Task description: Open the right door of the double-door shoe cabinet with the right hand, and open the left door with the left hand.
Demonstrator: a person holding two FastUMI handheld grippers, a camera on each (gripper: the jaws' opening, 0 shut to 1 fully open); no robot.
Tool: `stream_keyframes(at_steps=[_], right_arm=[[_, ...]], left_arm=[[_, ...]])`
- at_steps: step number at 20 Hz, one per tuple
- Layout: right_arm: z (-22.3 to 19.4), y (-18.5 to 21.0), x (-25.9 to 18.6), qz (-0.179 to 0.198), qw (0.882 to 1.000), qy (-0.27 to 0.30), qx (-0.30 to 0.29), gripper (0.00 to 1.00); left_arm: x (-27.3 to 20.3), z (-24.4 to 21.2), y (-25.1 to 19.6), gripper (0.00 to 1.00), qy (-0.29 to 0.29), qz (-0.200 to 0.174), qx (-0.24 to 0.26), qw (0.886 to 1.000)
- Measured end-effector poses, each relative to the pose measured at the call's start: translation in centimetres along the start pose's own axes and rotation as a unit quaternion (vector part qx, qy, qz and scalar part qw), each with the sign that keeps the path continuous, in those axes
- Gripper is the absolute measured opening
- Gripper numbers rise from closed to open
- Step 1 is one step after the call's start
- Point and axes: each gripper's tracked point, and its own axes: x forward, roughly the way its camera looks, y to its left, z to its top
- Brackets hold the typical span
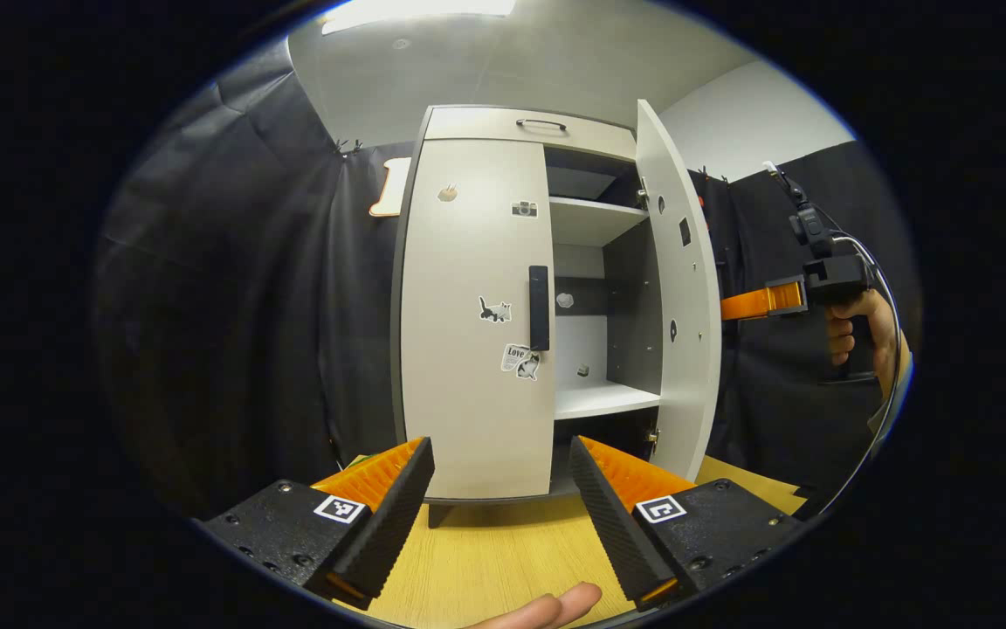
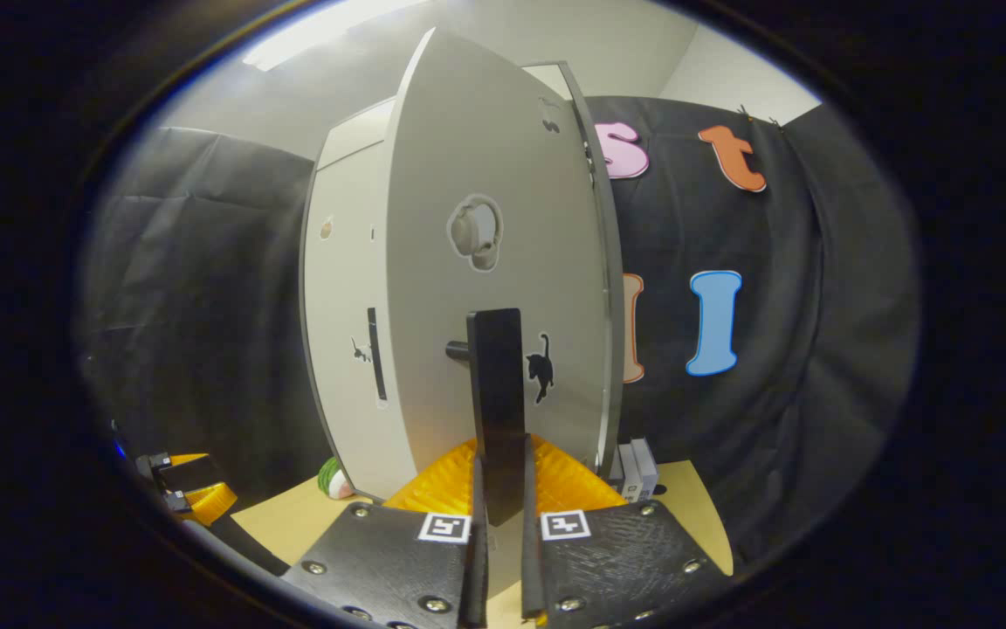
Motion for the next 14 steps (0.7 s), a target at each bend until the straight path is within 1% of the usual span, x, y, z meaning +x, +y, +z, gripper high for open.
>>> stream_keyframes(at_steps=[5, 7, 8, 9, 10, 11, 12, 13, 14], right_arm=[[0.1, -1.2, -0.2, -0.017, 1.000, -0.001, -0.005, 0.14], [0.3, -2.4, -0.3, -0.033, 0.999, -0.002, -0.007, 0.14], [0.5, -3.1, -0.3, -0.047, 0.999, -0.006, -0.015, 0.14], [0.0, -4.6, 1.2, -0.061, 0.998, -0.007, -0.016, 0.15], [0.2, -5.4, -0.3, -0.085, 0.996, -0.008, -0.024, 0.02], [0.5, -6.7, -0.7, -0.103, 0.994, -0.009, -0.030, 0.01], [0.6, -7.6, -0.7, -0.106, 0.994, -0.012, -0.021, 0.01], [0.5, -6.8, -1.1, -0.073, 0.997, -0.013, 0.008, 0.00], [0.4, -6.1, -0.8, -0.052, 0.998, -0.012, 0.027, 0.00]], left_arm=[[0.4, -0.4, -0.4, 0.97, 0.004, -0.001, 0.000, 1.000], [0.6, -0.6, -0.6, 0.97, 0.006, -0.004, 0.001, 1.000], [0.7, -0.7, -0.8, 0.97, 0.007, -0.005, 0.002, 1.000], [0.7, -0.7, -0.9, 0.97, 0.008, -0.006, 0.002, 1.000], [0.9, -0.8, -1.1, 0.97, 0.008, -0.006, 0.002, 1.000], [1.0, -0.8, -1.2, 0.97, 0.009, -0.007, 0.002, 1.000], [1.1, -0.9, -1.3, 0.97, 0.010, -0.007, 0.002, 1.000], [1.3, -0.9, -1.5, 0.97, 0.011, -0.009, 0.002, 1.000], [1.4, -0.9, -1.6, 0.97, 0.013, -0.010, 0.002, 1.000]])
